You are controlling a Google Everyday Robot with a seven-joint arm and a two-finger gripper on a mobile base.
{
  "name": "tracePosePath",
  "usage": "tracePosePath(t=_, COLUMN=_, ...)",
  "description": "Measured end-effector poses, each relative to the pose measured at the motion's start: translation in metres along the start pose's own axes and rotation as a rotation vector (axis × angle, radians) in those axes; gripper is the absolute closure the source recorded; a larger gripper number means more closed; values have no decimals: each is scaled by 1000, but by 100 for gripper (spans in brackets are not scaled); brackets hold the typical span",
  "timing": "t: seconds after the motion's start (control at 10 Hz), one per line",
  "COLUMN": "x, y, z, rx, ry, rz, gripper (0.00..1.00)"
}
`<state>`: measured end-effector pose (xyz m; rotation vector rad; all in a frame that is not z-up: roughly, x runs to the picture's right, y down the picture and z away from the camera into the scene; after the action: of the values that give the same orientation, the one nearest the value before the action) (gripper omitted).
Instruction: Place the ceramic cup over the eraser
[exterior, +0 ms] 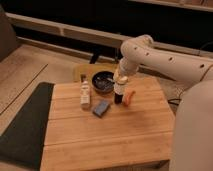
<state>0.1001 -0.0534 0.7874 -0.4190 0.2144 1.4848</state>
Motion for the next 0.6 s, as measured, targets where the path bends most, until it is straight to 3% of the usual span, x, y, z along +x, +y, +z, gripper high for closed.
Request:
tracePosePath(t=0.2, x=-5, y=-2, z=3, rx=15, ry=1, rz=3, gripper=100)
tracePosePath(t=0.6, x=-6, y=11, z=9, rx=11, ry=12, rz=-3, gripper=100)
